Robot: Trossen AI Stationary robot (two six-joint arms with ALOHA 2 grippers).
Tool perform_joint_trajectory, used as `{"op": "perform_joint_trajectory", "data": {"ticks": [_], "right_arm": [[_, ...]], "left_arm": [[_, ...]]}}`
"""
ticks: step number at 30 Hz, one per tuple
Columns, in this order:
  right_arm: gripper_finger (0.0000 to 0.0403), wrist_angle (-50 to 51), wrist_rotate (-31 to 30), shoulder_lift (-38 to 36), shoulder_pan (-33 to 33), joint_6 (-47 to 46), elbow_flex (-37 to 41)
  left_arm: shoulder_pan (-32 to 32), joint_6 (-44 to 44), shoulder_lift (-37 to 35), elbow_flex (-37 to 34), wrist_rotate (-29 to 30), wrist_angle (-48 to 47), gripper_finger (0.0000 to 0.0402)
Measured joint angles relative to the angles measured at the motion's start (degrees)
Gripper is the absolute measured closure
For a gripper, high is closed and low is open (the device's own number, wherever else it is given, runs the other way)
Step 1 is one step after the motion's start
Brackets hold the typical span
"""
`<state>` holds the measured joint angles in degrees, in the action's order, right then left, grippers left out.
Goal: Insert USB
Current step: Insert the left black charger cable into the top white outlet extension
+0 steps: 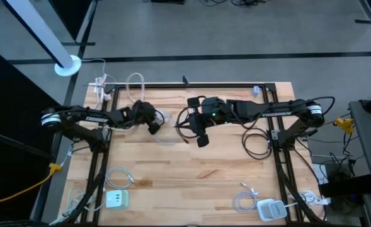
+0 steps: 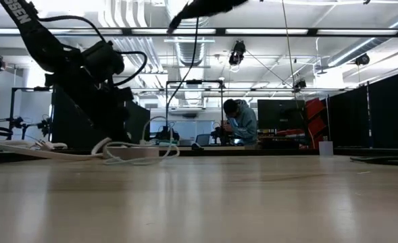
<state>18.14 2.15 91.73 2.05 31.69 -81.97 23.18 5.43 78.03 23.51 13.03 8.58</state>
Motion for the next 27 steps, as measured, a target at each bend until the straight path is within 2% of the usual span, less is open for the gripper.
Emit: {"op": "perform_joint_trajectory", "data": {"ticks": [5,12,16,20,24,27], "right_arm": [[0.0394,2.2,-1.3,3.1,1.1,7.2,0.0],[0.0394,2.2,-1.2,8.6,2.7,16.0,0.0],[0.0394,3.1,-0.6,12.1,2.6,19.4,-1.7],[0.0394,9.5,-0.4,16.3,2.6,19.2,-7.1],[0.0394,21.0,-0.7,21.1,2.8,15.5,-14.5],[0.0394,25.5,-0.6,23.1,3.1,12.8,-18.7]], "left_arm": [[-3.4,-1.2,2.9,-1.9,0.0,5.7,0.0402],[-10.5,-3.0,5.1,-4.3,-7.6,17.0,0.0402],[-12.7,-3.0,6.3,-4.3,-7.9,18.4,0.0402],[-14.0,-2.9,7.7,-4.3,-7.6,19.7,0.0402],[-14.6,-2.9,8.8,-4.3,-7.7,21.1,0.0402],[-14.6,-2.8,9.5,-4.3,-7.8,22.1,0.0402]]}}
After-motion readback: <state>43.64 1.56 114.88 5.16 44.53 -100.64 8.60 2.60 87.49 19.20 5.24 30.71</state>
